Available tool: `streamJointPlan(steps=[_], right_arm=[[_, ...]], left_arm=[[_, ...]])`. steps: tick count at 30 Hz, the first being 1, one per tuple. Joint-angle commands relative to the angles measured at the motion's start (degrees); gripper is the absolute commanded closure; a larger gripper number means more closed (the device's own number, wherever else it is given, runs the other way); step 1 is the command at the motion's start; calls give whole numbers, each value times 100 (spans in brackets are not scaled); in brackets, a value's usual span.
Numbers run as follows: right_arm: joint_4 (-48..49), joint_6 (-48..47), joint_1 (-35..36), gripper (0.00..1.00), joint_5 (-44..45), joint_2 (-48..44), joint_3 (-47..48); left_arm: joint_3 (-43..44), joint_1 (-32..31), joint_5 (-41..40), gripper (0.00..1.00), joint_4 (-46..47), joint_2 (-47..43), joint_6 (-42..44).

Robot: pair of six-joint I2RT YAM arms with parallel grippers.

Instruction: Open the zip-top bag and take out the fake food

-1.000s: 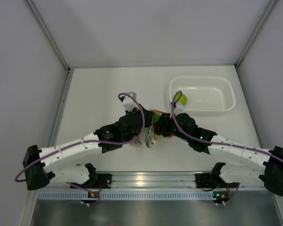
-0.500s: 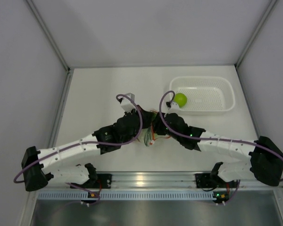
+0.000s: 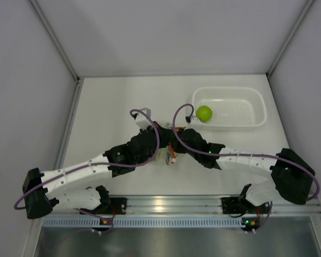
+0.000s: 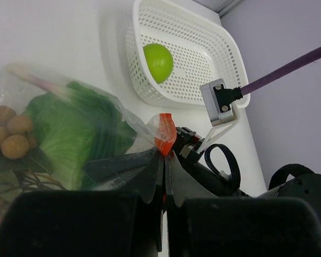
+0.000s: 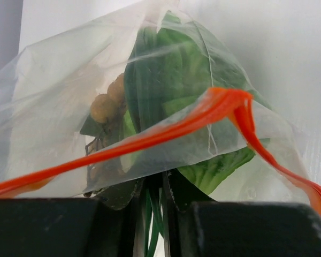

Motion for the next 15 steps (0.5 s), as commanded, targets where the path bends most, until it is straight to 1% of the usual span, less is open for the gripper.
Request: streamJointPlan(steps=[1, 2, 3, 4, 10, 15], right_arm=[[177, -77, 86, 92, 146, 47, 193], [195, -103, 86, 94, 145, 30, 184], [195, -112, 86, 99, 128, 21, 184], [186, -130, 86, 100, 102, -23, 175], [292, -227, 103, 100, -135, -286, 96], [309, -306, 112, 100, -267, -559, 8]], left_arm=[[-23, -6, -82, 100, 580, -319, -63], [-58, -6, -109, 100, 571, -336, -55], [-58, -6, -161, 100, 579, -345, -37], [-84, -6, -197, 100, 571, -345, -19], [-234, 3, -530, 100, 571, -319, 42], [-304, 3, -636, 100, 571, -240, 60]])
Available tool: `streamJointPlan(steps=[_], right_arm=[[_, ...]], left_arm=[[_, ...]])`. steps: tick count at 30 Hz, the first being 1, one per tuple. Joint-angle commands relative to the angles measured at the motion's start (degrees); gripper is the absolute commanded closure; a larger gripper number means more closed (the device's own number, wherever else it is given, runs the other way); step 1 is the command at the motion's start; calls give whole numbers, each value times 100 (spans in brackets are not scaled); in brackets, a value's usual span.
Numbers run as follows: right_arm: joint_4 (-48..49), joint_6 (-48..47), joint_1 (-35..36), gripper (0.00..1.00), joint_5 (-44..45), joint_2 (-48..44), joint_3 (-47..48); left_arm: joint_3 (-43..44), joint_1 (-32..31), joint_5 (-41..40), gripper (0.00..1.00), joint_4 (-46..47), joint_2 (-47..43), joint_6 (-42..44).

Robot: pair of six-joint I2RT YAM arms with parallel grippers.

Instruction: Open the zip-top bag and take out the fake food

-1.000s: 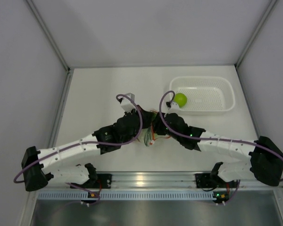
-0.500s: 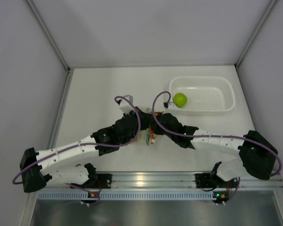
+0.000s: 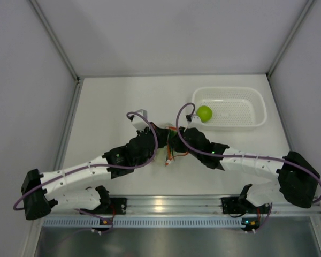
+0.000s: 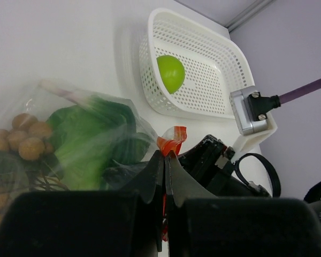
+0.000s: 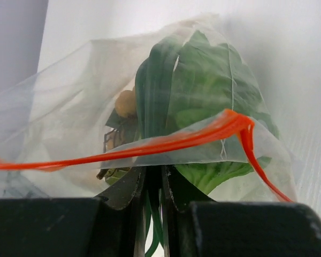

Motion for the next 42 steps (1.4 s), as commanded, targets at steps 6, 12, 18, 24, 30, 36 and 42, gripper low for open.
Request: streamJointPlan(steps=[6, 12, 18, 24, 30, 36, 42], right_arm=[[-77, -375, 136, 100, -71, -795, -3], [-472, -568, 127, 100, -141, -1314, -29], [-877, -963, 128, 100, -290, -1797, -12], [-1377, -1675, 127, 100, -931, -1956, 208], [-1537, -2185, 127, 100, -1547, -1824, 340], [-1203, -2554, 286, 100, -1732, -2149, 252], [-1141, -2722, 312, 100, -1425, -2632, 112]], left_arm=[[-60, 3, -370, 100, 451, 34, 86], [-68, 12, -563, 100, 451, 51, 121], [-24, 29, -643, 100, 442, 60, 165], [-42, 56, -810, 100, 442, 8, 113], [186, 56, -590, 100, 459, 78, 402], [248, 56, -502, 100, 451, 192, 526], [81, 56, -607, 100, 442, 175, 482]])
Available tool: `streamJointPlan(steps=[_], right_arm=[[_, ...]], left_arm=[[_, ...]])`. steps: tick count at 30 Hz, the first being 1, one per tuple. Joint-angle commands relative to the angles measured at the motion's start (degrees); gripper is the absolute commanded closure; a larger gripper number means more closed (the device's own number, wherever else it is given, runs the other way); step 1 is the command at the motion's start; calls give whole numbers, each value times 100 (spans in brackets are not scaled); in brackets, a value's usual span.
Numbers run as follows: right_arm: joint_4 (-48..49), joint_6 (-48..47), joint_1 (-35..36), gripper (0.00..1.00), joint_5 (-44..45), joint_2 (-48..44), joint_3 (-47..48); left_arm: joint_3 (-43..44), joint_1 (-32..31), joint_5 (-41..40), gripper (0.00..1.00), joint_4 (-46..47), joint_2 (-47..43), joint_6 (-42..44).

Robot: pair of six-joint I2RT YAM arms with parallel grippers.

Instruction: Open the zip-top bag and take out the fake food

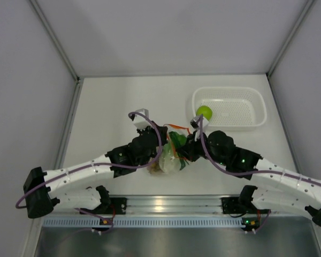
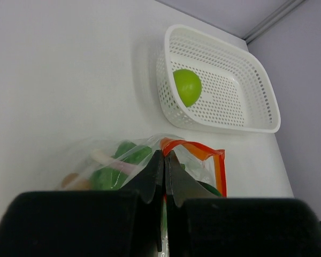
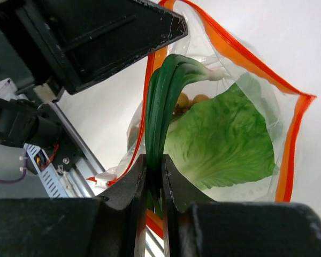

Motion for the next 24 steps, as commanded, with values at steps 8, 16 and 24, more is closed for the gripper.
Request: streamJointPlan(steps=[8, 16, 24], right_arm=[[890, -166, 120, 100, 853, -1113, -297], [2312, -245, 111, 100, 1681, -648, -482], [3387, -526, 111, 100, 1831, -340, -229]], left_arm=[[-121, 38, 55, 100, 249, -84, -1], [-147, 38, 740, 100, 249, -250, 60], [-25, 38, 646, 100, -187, -251, -19]])
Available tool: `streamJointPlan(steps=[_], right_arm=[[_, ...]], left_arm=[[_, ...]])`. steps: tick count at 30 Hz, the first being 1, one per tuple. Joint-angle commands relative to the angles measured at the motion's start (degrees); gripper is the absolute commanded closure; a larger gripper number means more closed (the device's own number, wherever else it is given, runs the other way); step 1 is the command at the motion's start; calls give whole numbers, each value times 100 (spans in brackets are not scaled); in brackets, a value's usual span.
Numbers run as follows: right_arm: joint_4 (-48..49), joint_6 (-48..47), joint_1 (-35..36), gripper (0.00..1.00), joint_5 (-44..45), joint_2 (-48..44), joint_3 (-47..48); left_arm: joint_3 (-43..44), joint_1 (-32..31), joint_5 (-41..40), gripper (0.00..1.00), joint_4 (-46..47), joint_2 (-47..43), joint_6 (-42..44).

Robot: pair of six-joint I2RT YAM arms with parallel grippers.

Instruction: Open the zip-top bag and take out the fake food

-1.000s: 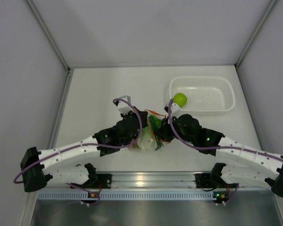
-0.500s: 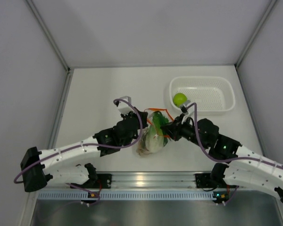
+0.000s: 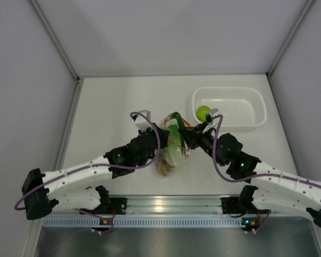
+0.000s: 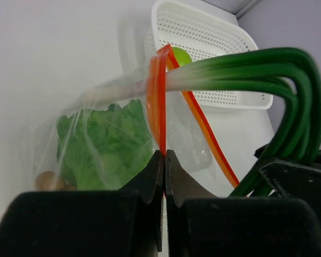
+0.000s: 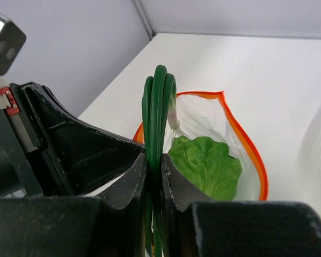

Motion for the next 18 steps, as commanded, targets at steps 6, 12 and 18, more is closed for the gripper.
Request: streamJointPlan(steps=[6, 12, 18], right_arm=[[-186, -495, 91, 100, 83, -31, 1181], [-424, -338, -66, 100, 373, -356, 1113], [-441, -188, -575, 100, 523, -796, 963]], left_arm=[[408, 1, -815, 100, -816, -25, 13], [434, 106, -1079, 100, -957, -113, 110], [636, 317, -957, 100, -1229, -122, 400]])
